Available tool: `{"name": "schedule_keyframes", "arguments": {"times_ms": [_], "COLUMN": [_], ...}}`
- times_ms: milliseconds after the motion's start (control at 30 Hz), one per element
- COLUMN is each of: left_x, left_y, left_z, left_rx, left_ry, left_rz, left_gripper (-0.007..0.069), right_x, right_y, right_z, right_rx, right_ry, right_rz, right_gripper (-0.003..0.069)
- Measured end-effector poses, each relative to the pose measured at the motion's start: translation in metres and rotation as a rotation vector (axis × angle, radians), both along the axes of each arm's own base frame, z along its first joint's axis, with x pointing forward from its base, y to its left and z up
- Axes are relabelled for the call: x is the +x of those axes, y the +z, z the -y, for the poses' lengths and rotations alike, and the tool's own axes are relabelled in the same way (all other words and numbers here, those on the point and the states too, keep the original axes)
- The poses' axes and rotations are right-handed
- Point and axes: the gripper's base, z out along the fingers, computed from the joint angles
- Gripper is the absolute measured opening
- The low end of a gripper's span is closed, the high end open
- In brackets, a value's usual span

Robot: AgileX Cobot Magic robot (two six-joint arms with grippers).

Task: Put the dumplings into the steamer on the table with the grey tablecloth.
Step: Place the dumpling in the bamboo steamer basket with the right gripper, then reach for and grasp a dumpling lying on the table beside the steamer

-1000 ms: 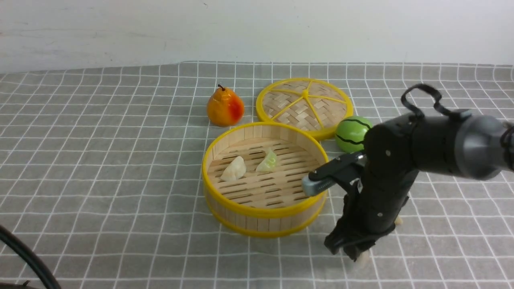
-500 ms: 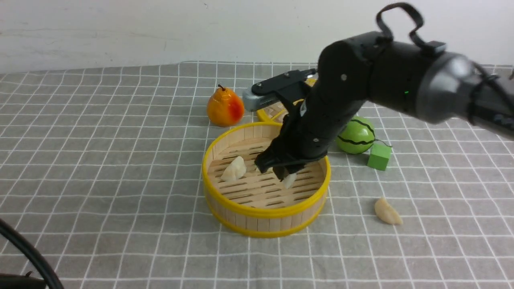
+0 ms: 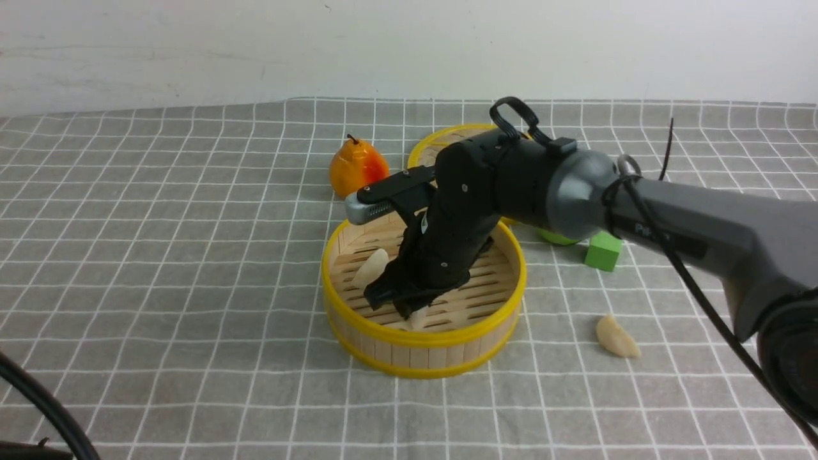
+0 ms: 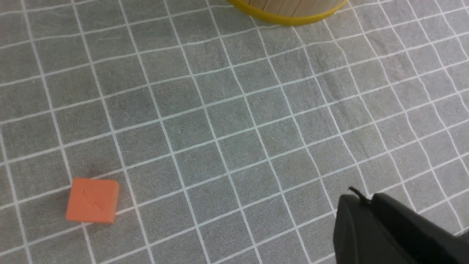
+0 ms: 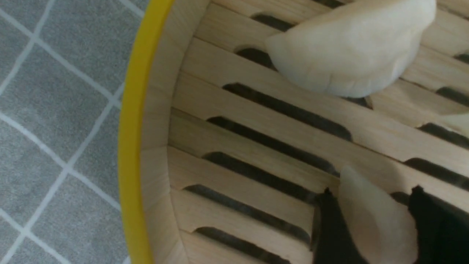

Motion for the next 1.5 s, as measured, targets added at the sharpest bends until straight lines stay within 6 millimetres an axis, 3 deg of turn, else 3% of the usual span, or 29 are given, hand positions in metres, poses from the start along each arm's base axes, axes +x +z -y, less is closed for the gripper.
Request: {"name": "schedule_keyframes", "arguments": {"times_ms": [200, 267, 367, 500, 567, 667, 767, 867, 1033, 1167, 1500], "left_x": [0.0, 0.0, 0.0, 0.0, 0.0, 0.0, 0.0, 0.0, 0.001, 0.001, 0.0], "left_y": [0.0, -0.001, -0.001, -0.001, -0.001, -0.001, -0.001, 0.0, 0.0, 0.0, -0.001], "left_z": [0.0, 0.0, 0.0, -0.001, -0.001, -0.001, -0.001, 0.0, 0.0, 0.0, -0.001], "left_rx": [0.004, 0.005, 0.006, 0.008, 0.008, 0.008, 0.007, 0.005, 0.003, 0.002, 0.008], "left_ry": [0.0, 0.0, 0.0, 0.001, 0.001, 0.001, 0.001, 0.002, 0.002, 0.002, 0.001], "left_rz": [-0.006, -0.007, -0.007, -0.006, -0.006, -0.004, -0.002, 0.002, 0.007, 0.007, -0.006], "left_gripper": [0.0043, 0.0048, 0.0049, 0.0051, 0.0054, 0.0057, 0.0059, 0.0063, 0.0069, 0.0072, 0.0078], "right_x": [-0.003, -0.007, -0.02, -0.045, -0.049, -0.056, -0.064, -0.074, -0.069, -0.057, -0.029], "right_y": [0.013, 0.036, 0.088, 0.15, 0.166, 0.174, 0.167, 0.142, 0.092, 0.046, -0.007], "right_z": [0.002, 0.004, 0.013, 0.041, 0.058, 0.089, 0.115, 0.145, 0.175, 0.179, 0.183], "right_rx": [-0.02, -0.021, -0.019, -0.053, -0.062, -0.078, -0.102, -0.141, -0.149, -0.15, -0.168], "right_ry": [0.01, 0.022, 0.074, 0.107, 0.083, 0.028, -0.019, -0.08, -0.171, -0.198, -0.233], "right_rz": [-0.024, -0.023, 0.024, 0.073, 0.092, 0.085, 0.039, -0.04, -0.065, -0.066, -0.061], "right_gripper": [0.0495, 0.0517, 0.0528, 0.0525, 0.0517, 0.0499, 0.049, 0.0486, 0.0484, 0.0484, 0.0484]}}
